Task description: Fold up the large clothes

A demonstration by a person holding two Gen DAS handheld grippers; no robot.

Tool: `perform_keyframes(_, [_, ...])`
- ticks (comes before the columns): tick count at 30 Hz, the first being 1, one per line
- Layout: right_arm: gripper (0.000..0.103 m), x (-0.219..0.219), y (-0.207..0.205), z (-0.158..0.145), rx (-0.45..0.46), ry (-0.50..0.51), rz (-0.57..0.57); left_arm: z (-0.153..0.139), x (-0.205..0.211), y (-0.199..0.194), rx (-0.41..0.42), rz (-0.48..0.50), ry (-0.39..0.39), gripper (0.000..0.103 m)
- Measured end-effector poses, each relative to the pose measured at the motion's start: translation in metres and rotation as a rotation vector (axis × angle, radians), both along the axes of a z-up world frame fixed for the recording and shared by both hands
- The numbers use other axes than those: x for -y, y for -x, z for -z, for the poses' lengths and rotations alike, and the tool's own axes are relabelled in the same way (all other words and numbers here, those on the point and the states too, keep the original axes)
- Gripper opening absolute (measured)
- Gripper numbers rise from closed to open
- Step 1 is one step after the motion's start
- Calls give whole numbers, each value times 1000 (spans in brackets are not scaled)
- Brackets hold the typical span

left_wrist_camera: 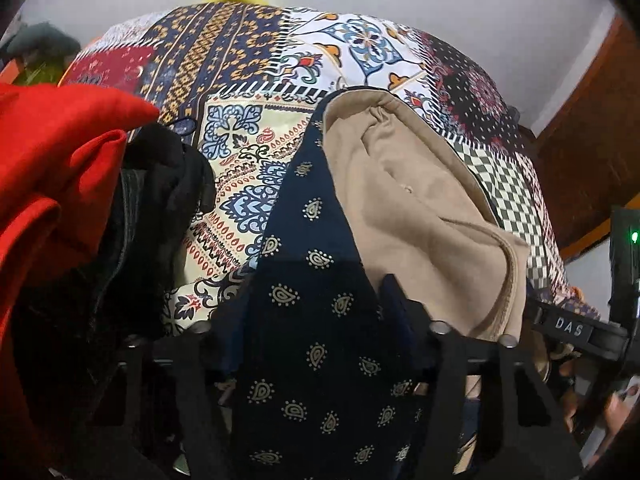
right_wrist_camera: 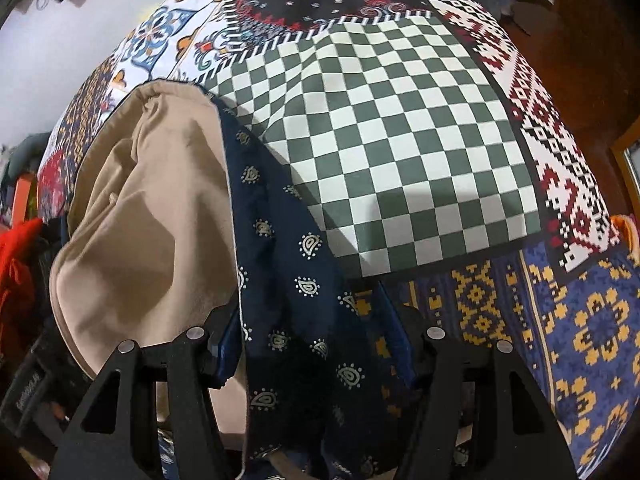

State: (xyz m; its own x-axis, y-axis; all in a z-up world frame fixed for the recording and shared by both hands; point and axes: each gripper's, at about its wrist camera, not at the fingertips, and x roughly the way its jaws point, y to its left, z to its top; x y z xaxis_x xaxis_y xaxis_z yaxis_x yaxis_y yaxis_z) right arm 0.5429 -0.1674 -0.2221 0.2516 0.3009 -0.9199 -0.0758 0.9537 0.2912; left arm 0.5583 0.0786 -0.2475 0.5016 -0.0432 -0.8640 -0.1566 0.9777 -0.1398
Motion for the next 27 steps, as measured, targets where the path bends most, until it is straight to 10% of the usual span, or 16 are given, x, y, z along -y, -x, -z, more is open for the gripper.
perform_keyframes(3, [11, 3, 7, -4, -10, -26, 6, -6, 11, 1, 7, 46, -28, 21])
perform_keyframes(5, [10, -1, 15, -12, 12, -33, 22, -12, 19, 4, 15, 83, -52, 12])
perform_keyframes(18, [8, 8, 113, -110, 225, -24, -142, -90, 28, 91, 118, 203, -48, 10])
perform_keyframes(27, [8, 36, 184, -123, 267, -14, -210, -110, 42, 177, 164, 276, -105, 10])
